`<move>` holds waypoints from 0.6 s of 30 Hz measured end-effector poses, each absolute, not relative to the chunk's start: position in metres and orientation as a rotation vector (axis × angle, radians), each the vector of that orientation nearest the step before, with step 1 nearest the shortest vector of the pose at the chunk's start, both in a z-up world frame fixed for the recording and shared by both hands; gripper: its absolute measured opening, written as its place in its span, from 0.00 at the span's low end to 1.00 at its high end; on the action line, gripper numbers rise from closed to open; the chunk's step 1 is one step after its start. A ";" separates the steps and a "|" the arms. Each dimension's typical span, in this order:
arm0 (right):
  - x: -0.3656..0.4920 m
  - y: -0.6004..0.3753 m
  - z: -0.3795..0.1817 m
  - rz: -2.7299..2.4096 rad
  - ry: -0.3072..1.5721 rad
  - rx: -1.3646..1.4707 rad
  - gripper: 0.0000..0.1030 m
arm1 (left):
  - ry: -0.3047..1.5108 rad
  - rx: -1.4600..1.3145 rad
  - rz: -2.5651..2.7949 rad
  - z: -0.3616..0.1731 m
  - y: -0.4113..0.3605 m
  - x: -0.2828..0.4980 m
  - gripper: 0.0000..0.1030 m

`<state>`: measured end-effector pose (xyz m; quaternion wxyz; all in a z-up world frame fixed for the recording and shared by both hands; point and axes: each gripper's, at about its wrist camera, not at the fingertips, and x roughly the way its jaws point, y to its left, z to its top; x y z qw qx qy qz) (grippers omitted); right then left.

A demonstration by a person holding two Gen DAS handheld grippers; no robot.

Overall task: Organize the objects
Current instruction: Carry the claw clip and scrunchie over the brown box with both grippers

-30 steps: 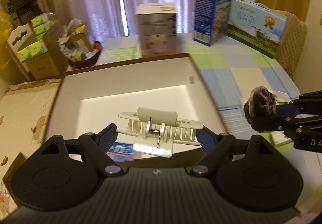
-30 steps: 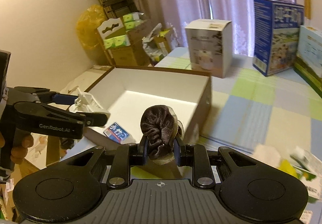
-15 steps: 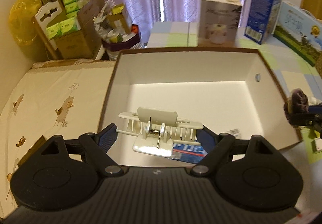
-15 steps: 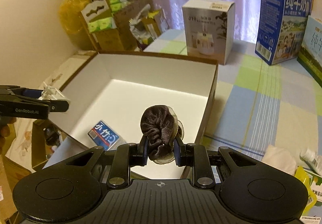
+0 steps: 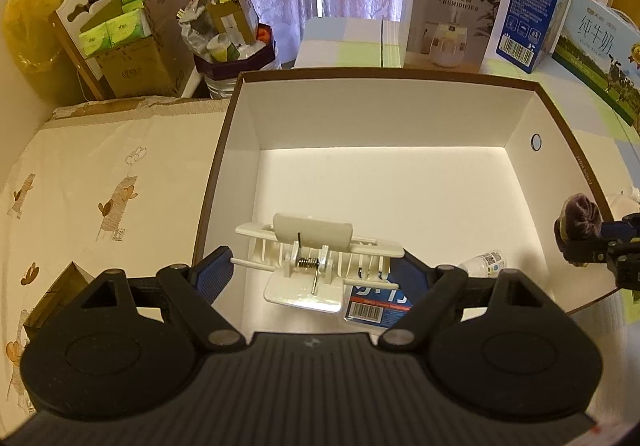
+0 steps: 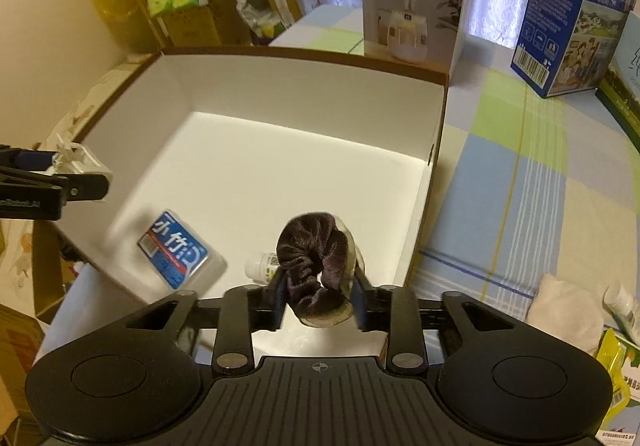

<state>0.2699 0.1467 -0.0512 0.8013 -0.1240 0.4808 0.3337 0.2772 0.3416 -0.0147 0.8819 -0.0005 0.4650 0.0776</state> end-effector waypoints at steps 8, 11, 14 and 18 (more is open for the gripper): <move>0.272 0.155 -0.053 0.722 1.020 -0.272 0.47 | 0.988 -0.009 0.155 -0.022 0.351 0.283 0.81; 0.275 0.154 -0.052 0.720 1.023 -0.255 0.48 | 0.995 -0.006 0.152 -0.024 0.352 0.287 0.81; 0.276 0.154 -0.053 0.723 1.021 -0.249 0.48 | 1.004 -0.006 0.146 -0.028 0.351 0.292 0.81; 0.280 0.155 -0.052 0.716 1.014 -0.246 0.48 | 1.020 0.003 0.115 -0.035 0.342 0.305 0.81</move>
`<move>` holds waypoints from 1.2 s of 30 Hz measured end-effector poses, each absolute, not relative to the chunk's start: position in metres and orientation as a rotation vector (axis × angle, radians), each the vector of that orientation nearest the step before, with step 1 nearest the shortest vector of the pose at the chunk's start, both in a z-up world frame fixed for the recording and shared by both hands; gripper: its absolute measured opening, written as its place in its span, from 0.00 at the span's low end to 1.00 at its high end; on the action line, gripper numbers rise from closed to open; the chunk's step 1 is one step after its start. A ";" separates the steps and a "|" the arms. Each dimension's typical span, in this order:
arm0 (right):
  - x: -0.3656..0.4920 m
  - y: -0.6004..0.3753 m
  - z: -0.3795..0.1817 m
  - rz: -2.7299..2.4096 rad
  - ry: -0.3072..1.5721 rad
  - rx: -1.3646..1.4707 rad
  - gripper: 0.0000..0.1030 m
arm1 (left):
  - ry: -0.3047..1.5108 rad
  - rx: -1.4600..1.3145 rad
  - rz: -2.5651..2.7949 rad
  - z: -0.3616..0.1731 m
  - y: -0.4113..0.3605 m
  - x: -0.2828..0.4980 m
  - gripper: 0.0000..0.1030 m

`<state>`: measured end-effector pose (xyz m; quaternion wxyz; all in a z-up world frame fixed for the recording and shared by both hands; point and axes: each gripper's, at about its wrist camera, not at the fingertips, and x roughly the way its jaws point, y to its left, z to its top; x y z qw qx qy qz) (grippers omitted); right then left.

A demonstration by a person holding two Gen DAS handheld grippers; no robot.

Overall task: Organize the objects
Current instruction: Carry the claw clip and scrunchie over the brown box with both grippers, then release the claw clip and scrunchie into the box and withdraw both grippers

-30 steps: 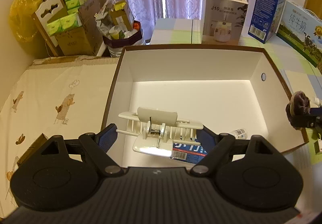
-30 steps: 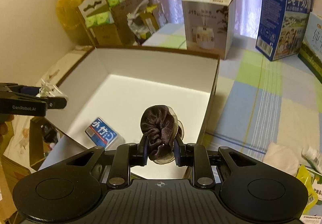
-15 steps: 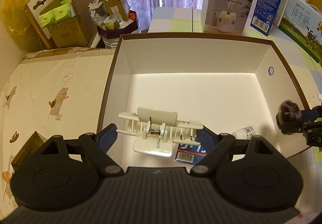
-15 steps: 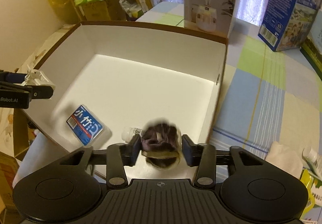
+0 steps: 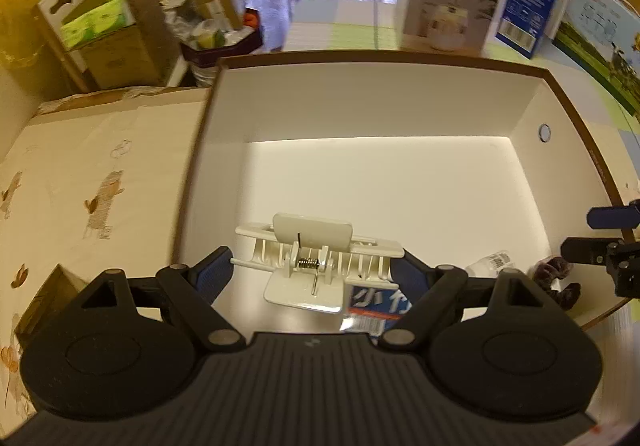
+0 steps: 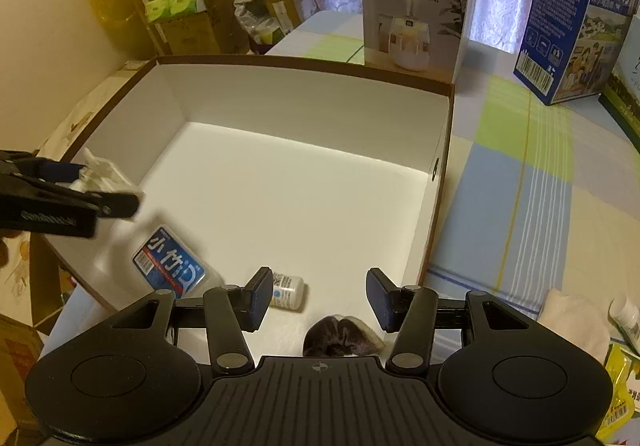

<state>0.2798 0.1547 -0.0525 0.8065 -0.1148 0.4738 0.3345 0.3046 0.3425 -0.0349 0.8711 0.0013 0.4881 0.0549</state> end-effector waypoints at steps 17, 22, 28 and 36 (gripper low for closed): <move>0.290 0.156 -0.047 0.722 0.996 -0.220 0.48 | 1.080 -0.007 0.111 -0.065 0.330 0.340 0.91; 0.284 0.156 -0.044 0.744 0.995 -0.210 0.48 | 1.070 -0.008 0.131 -0.057 0.332 0.334 0.91; 0.275 0.152 -0.038 0.755 0.992 -0.199 0.49 | 1.055 -0.017 0.145 -0.042 0.334 0.319 0.92; 0.256 0.139 -0.025 0.760 0.968 -0.169 0.49 | 1.017 -0.038 0.135 -0.017 0.325 0.293 0.93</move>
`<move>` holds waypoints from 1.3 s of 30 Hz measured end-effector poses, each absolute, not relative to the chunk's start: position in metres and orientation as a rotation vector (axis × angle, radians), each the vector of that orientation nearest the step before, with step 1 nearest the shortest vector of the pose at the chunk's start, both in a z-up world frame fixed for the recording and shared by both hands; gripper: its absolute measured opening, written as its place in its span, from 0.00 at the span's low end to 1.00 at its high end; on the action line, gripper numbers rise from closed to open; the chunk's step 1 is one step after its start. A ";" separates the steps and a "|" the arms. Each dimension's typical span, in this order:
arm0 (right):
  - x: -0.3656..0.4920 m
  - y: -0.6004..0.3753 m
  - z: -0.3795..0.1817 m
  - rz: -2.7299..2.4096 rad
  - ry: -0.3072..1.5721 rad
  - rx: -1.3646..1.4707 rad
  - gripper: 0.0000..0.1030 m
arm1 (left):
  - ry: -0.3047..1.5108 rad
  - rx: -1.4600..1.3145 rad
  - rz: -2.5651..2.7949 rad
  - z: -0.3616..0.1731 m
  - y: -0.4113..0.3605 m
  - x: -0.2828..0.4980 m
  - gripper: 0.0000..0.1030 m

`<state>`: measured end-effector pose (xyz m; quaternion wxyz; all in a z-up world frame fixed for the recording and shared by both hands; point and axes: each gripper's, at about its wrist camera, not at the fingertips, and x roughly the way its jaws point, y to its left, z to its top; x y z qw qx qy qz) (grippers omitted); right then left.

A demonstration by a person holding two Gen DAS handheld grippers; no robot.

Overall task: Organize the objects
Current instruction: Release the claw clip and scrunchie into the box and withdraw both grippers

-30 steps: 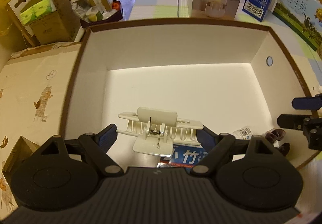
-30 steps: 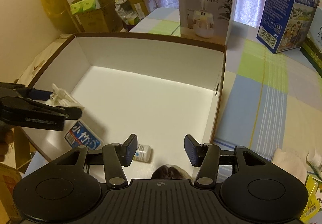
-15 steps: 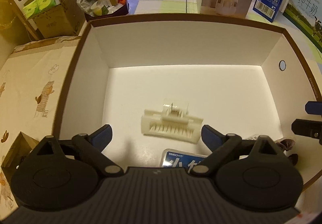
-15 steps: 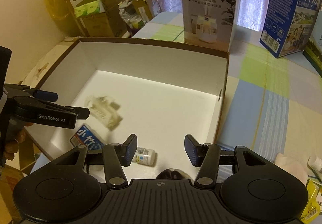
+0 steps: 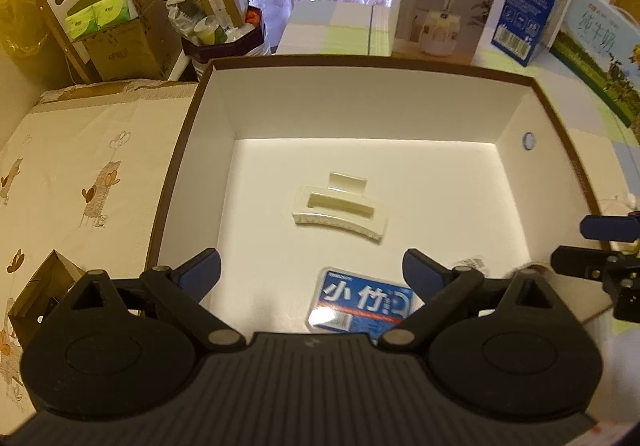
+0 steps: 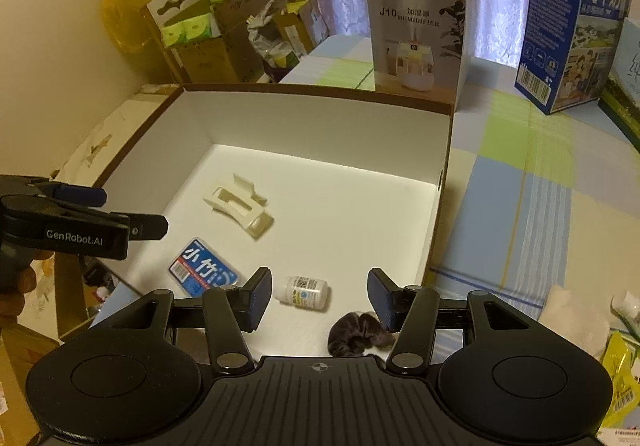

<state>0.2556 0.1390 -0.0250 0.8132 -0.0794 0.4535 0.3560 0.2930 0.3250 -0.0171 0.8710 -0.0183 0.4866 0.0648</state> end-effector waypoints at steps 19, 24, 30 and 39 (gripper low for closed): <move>0.209 0.072 -0.012 0.695 0.971 -0.081 0.50 | 1.010 -0.027 0.007 -0.004 0.260 0.240 0.93; 0.199 0.050 -0.011 0.675 0.977 -0.064 0.51 | 1.018 -0.021 -0.021 -0.006 0.242 0.231 0.93; 0.189 0.024 -0.010 0.665 0.984 -0.056 0.51 | 1.025 -0.003 -0.049 -0.008 0.218 0.222 0.93; 0.184 -0.023 -0.013 0.615 1.008 -0.041 0.51 | 1.042 0.033 -0.098 -0.012 0.171 0.215 0.93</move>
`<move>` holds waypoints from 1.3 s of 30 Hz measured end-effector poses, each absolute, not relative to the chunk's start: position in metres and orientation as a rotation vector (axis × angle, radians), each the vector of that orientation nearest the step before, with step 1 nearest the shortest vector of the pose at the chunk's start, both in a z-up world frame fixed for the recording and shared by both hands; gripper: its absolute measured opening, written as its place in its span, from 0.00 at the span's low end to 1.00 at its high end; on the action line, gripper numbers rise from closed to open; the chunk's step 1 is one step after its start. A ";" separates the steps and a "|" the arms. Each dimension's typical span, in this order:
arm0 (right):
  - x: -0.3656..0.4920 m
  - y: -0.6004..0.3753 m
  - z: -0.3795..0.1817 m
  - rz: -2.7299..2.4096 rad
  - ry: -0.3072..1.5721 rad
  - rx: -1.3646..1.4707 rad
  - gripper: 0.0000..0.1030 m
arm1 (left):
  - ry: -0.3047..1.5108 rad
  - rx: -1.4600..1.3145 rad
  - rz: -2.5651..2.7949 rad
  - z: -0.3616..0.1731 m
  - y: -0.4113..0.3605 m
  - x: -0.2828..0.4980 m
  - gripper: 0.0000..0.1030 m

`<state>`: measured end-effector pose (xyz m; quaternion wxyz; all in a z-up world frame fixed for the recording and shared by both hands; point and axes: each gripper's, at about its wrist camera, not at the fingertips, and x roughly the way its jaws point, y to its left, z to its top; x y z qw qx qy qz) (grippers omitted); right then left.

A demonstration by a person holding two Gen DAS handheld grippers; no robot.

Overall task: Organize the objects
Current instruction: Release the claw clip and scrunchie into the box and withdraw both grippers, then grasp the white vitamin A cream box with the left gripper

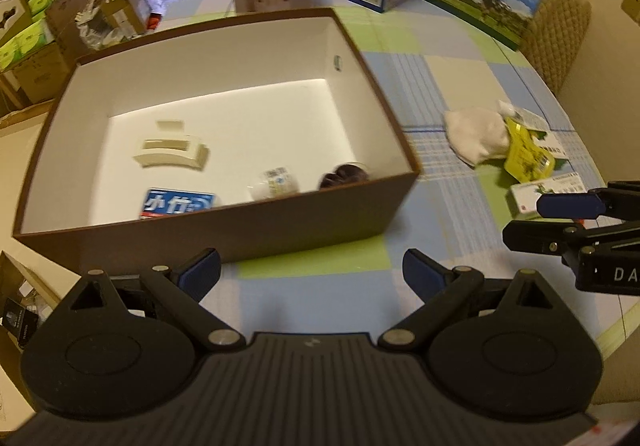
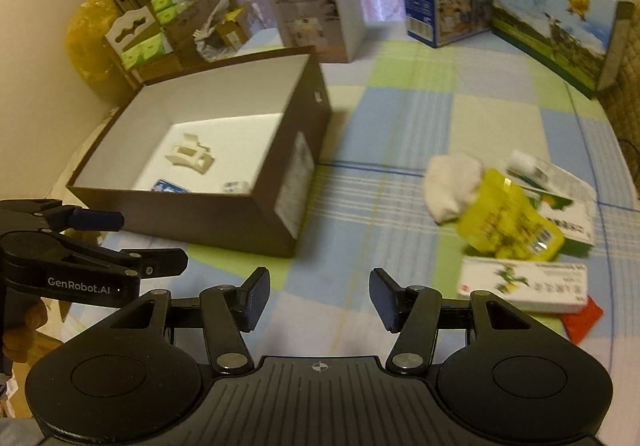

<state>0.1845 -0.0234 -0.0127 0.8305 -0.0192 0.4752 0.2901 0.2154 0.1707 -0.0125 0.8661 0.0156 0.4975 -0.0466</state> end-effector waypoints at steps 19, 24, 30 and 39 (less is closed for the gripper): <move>0.194 -0.119 -0.018 0.527 1.031 -0.004 0.52 | 1.052 0.091 -0.215 -0.020 0.066 0.224 0.93; 0.200 -0.141 -0.021 0.508 1.040 0.002 0.52 | 1.058 0.101 -0.231 -0.025 0.043 0.228 0.93; 0.206 -0.164 -0.026 0.489 1.052 0.006 0.52 | 1.068 0.109 -0.240 -0.030 0.020 0.233 0.93; 0.212 -0.209 -0.042 0.396 1.075 0.016 0.52 | 1.065 0.136 -0.284 -0.046 -0.006 0.240 0.93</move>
